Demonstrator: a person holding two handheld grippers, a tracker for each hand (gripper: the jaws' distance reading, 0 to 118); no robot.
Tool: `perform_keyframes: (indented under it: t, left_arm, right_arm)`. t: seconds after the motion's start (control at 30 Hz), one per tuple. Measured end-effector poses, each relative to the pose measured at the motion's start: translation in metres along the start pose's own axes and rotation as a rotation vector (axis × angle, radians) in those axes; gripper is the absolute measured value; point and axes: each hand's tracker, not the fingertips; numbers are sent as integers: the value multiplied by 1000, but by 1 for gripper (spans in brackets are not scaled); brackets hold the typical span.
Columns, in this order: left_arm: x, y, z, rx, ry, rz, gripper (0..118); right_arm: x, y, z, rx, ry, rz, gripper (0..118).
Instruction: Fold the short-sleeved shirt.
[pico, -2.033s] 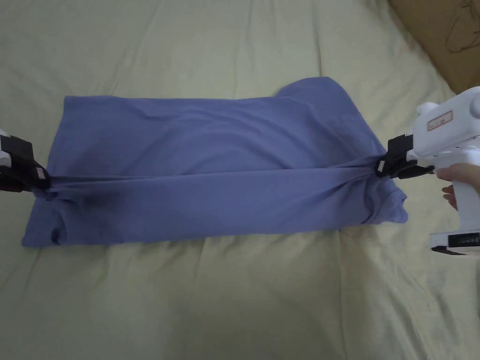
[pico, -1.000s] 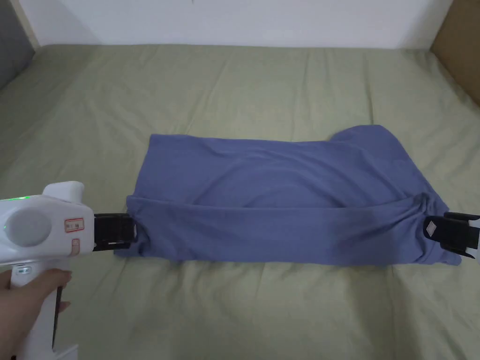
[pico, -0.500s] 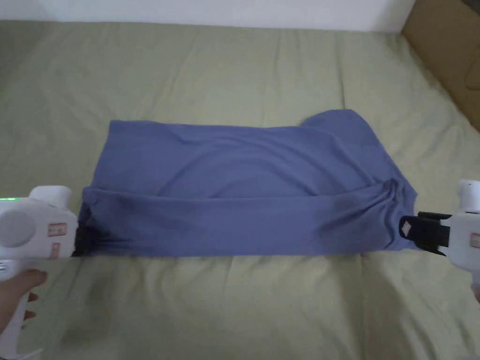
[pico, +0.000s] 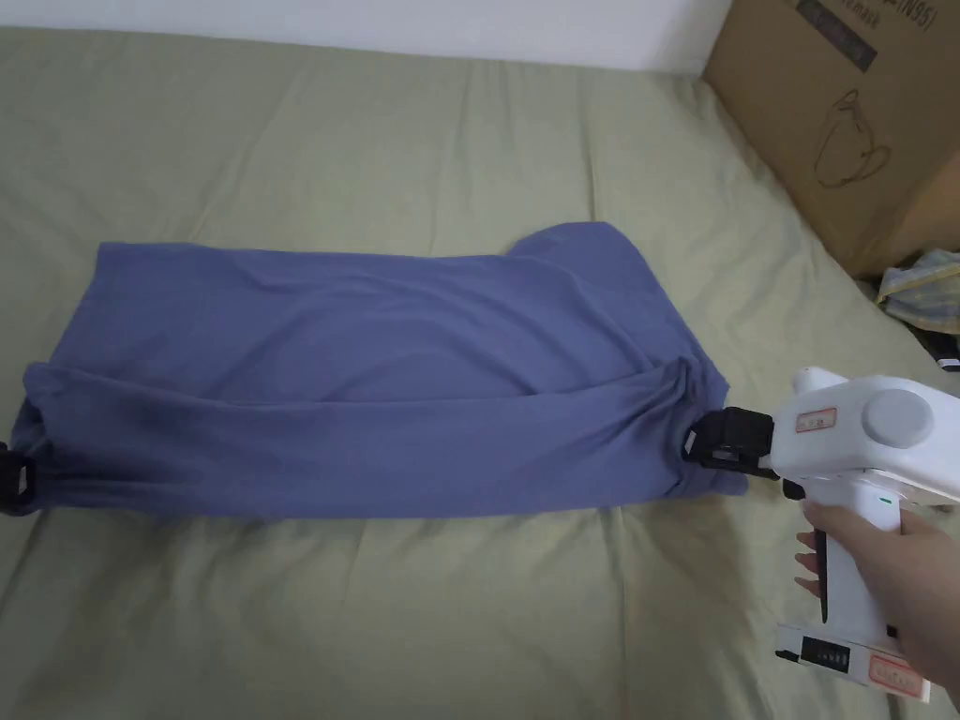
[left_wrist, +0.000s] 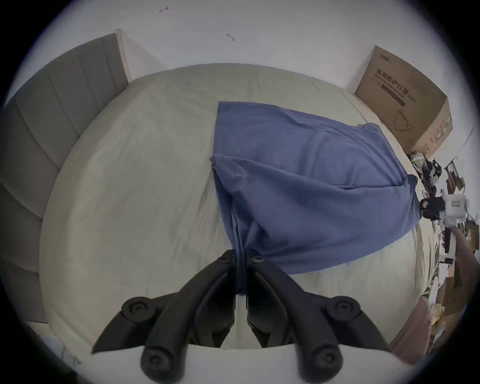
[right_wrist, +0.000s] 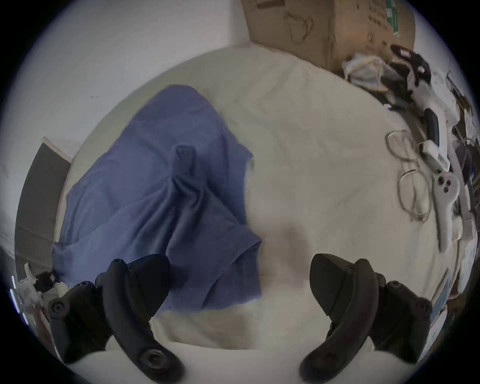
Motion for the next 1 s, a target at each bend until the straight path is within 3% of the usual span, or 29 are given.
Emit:
perform_keyframes:
  t: [0.07, 0.1, 0.13, 0.17, 0.2, 0.4, 0.5, 0.63, 0.77, 0.9, 0.93, 0.97, 1.0]
  left_arm:
    - [-2, -1, -3, -14, -6, 11, 5]
    - [-3, -2, -5, -21, -6, 14, 5]
    - [-3, -2, -7, -22, -1, 13, 5]
    - [-3, -3, -7, -23, 0, 14, 5]
    - [-4, -2, -7, -28, -3, 18, 5]
    - [-10, 6, 9, -17, -21, 39, 5]
    - [-11, 0, 33, -10, -26, 13, 5]
    - [-20, -29, 62, -36, -47, 2, 5]
    - [-24, -74, 67, -129, -96, 30, 5]
    - [-30, -105, 55, -154, -120, 63, 8]
    - [-32, -109, 55, -139, -130, 103, 22]
    - [-32, -110, 56, -129, -107, 107, 46]
    - [-33, -112, 57, -123, -73, 100, 82]
  right_arm:
    - [-7, -2, -5, -47, 23, 52, 81]
    - [-15, -5, -2, -38, -34, 122, 73]
    - [-19, -6, 1, -24, -65, 185, 55]
    - [-19, -6, 5, -14, -22, 199, 29]
    - [-19, -5, 9, -9, 5, 191, 11]
    - [-20, -8, 48, 22, 41, 196, 11]
    - [-3, -13, 75, 6, 114, 95, 11]
    - [12, -49, 108, -25, 115, 156, 11]
    - [32, -89, 109, -84, 117, 112, 11]
    - [39, -111, 89, -113, 101, 119, 13]
    - [37, -114, 88, -109, 78, 105, 33]
    - [35, -117, 88, -92, 7, 116, 61]
    - [30, -118, 89, -76, -90, 150, 92]
